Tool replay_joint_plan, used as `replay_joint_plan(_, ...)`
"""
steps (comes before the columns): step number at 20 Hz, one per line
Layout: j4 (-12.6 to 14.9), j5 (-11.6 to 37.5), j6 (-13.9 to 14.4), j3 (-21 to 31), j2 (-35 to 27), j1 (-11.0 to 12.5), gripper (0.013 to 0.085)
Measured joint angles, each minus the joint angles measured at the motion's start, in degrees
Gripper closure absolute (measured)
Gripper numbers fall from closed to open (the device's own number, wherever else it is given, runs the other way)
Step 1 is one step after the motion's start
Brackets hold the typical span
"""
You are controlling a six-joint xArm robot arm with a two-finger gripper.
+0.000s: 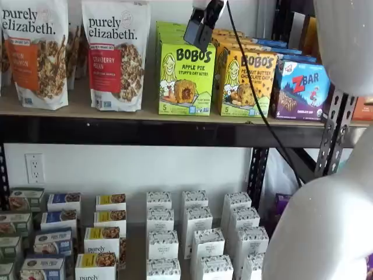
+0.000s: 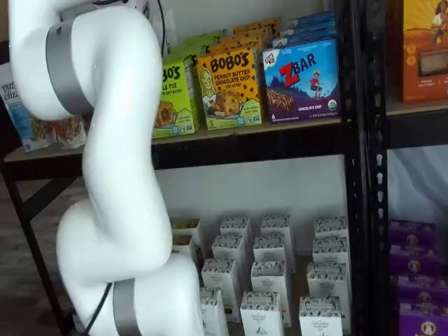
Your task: Pick the green box on the top shelf, the fourth from the left
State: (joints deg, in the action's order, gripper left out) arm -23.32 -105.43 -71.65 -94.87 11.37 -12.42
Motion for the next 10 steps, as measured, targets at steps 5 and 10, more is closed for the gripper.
replay_joint_plan(5,0.18,0.6,-1.83,0.45,0.36,1.89,0.013)
replay_joint_plan(10,0.34,5.21,-2.9,3.87,2.72,2.49,0.013)
